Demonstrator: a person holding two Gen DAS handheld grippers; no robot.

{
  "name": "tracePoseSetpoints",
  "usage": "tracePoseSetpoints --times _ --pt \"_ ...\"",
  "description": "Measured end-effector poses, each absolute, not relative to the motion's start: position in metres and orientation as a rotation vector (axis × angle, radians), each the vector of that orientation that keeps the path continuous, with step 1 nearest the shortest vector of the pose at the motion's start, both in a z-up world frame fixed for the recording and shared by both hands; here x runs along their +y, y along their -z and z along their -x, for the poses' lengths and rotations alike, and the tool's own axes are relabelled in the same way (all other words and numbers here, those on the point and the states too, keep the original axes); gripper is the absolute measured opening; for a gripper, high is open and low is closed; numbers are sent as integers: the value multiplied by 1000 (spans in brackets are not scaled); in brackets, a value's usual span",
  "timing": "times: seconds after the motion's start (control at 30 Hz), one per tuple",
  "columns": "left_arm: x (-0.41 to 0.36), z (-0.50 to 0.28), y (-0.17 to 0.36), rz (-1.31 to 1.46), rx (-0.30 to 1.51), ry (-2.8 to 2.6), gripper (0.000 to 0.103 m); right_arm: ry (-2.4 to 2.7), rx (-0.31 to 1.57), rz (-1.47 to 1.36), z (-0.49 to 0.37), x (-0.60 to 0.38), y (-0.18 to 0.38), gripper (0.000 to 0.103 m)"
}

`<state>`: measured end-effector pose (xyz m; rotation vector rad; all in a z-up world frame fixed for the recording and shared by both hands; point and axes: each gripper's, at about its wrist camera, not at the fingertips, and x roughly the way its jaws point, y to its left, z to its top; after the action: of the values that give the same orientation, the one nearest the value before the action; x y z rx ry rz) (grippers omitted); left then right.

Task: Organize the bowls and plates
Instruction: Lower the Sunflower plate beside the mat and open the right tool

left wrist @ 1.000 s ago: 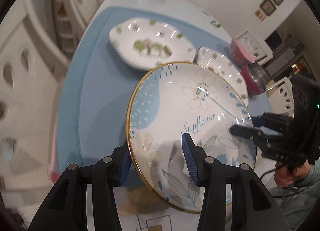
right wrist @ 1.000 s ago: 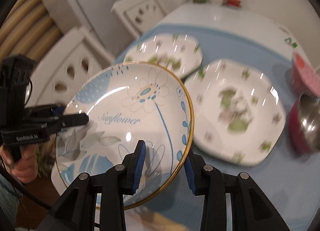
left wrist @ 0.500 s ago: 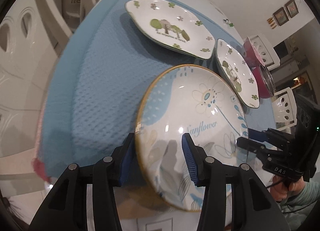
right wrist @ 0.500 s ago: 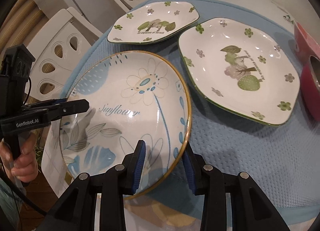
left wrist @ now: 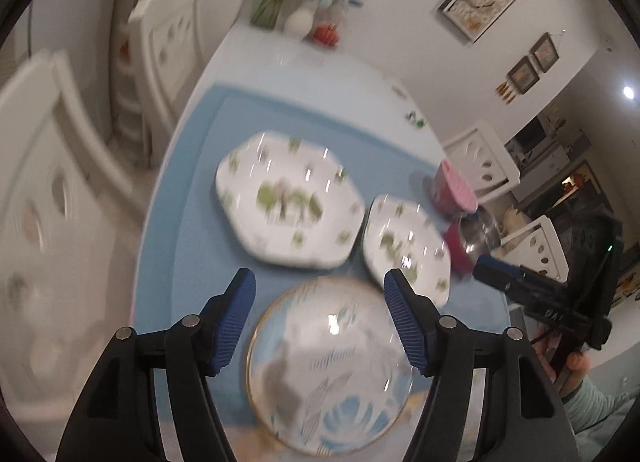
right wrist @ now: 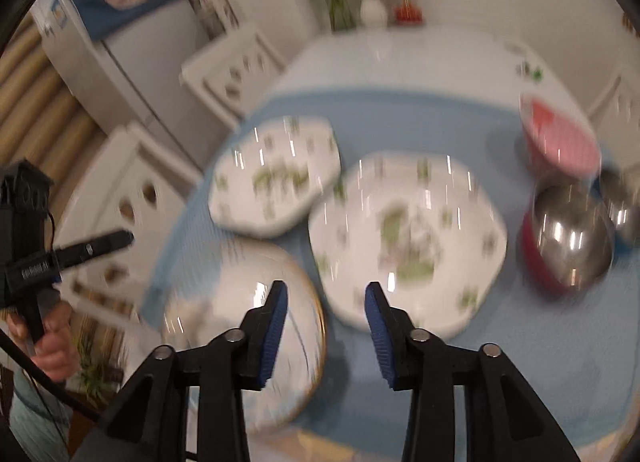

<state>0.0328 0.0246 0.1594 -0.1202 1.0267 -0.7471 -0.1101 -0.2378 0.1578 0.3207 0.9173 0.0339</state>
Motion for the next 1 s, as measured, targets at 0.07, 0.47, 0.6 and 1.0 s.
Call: tracePoseSetpoints --times 0.07,0.47,0.6,1.0 --pt "16 -39 -179 90 966 728 69 -40 842 -315 95 -241 -182 55" --pt "-29 -70 -198 -112 816 482 74 109 852 -217 15 -244 -200 67" --pt "-38 -78 -184 -110 840 460 74 148 910 -231 4 -247 -178 67" --pt "-45 -78 -181 -119 859 496 74 179 967 -236 -2 -238 -167 67"
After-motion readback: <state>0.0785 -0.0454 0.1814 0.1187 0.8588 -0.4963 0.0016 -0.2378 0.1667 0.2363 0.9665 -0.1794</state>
